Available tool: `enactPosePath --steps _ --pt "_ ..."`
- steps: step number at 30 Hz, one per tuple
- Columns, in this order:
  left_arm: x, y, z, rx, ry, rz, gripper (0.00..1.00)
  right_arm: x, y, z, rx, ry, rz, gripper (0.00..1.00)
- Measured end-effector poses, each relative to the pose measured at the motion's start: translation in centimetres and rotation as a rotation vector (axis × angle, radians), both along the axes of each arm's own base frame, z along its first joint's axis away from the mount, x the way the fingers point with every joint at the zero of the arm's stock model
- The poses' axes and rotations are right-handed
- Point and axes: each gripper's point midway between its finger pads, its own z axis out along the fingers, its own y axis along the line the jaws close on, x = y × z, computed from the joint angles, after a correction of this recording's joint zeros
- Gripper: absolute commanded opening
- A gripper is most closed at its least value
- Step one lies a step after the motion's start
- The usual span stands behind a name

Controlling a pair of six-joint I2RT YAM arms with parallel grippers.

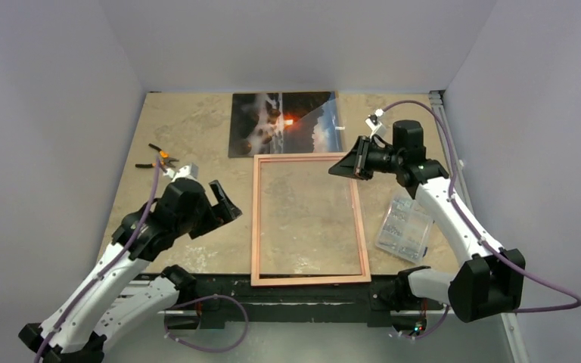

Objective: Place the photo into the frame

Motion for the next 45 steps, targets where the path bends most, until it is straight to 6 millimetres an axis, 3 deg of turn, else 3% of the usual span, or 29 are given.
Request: enactPosePath --steps 7,13,20,28,31,38,45 --pt "1.5 -3.9 -4.7 -0.014 0.121 -0.111 0.59 0.1 -1.2 0.2 -0.022 0.029 -0.027 0.0" --pt "1.7 -5.2 -8.9 -0.032 0.185 -0.134 0.47 0.4 -2.4 -0.2 -0.023 0.066 -0.064 0.0" --pt "2.5 -6.6 -12.3 -0.061 0.23 -0.135 0.42 -0.1 -2.2 -0.2 0.007 0.093 -0.051 0.0" --pt "2.8 -6.9 -14.8 -0.029 0.286 -0.126 0.23 -0.7 -2.1 -1.5 0.016 0.138 -0.042 0.0" --pt "2.9 -6.7 -15.0 -0.017 0.29 -0.122 0.23 -0.8 -2.1 -1.9 0.019 0.146 -0.041 0.0" --pt "2.7 -5.1 -15.7 0.062 0.294 -0.091 0.34 -0.8 -2.0 -2.4 0.028 0.167 -0.046 0.0" --pt "2.6 -4.5 -16.5 0.107 0.31 -0.097 0.29 -0.7 -1.8 -3.1 0.05 0.188 -0.05 0.0"
